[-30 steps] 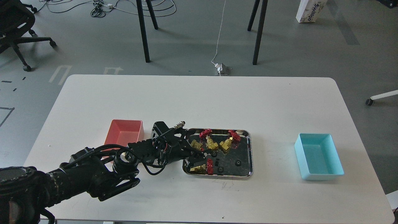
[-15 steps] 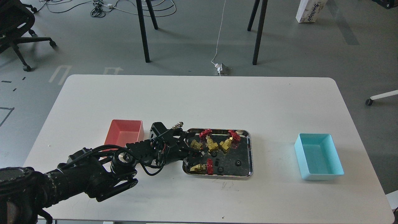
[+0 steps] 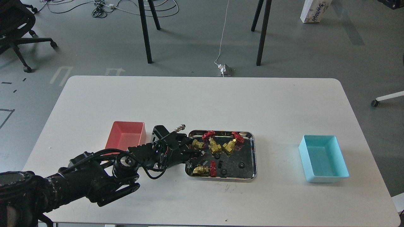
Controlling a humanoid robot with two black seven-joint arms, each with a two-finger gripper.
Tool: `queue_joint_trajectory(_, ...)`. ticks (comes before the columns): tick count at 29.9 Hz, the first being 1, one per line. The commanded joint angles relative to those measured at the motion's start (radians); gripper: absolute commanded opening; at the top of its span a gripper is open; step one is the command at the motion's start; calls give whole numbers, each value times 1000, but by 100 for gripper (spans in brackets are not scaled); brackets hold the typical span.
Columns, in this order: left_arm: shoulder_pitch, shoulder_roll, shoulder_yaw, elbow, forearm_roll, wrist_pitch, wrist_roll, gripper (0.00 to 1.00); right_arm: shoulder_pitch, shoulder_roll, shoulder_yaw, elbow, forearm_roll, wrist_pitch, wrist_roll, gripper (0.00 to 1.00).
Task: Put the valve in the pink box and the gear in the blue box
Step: 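Carry the valve to the pink box and lower it inside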
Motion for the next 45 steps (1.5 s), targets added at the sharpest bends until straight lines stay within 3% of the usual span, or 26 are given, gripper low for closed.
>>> queue_joint_trajectory(1, 0, 1, -2, -23, -2, -17, 5, 23, -1, 8, -2, -9, 0, 0, 0, 98)
queue_joint_trajectory(4, 0, 20, -18, -67, -2, -29, 8, 23, -1, 25, -5, -44, 0, 2, -1, 98)
queue_joint_trajectory(14, 0, 171, -175, -348, -28, -146, 83, 22, -1, 96, -5, -129, 0, 8, 0, 98)
queue_joint_trajectory(20, 0, 317, -256, -364, -54, -144, 85, 22, 4, 113, -5, -139, 0, 3, 0, 98)
queue_joint_trajectory(27, 29, 483, -258, -367, -111, -141, 83, 23, 25, 128, -5, -153, 0, 3, -1, 98)
queue_joint_trajectory(33, 103, 607, -255, -460, -112, -143, 83, 23, 38, 160, -6, -196, 0, 5, -1, 98)
queue_joint_trajectory(42, 206, 635, -265, -453, -111, -103, 74, 23, 38, 171, -5, -198, 0, 3, 0, 98)
queue_joint_trajectory(45, 207, 627, -267, -427, -112, -97, 73, 32, 39, 176, -5, -198, 0, 3, 0, 98)
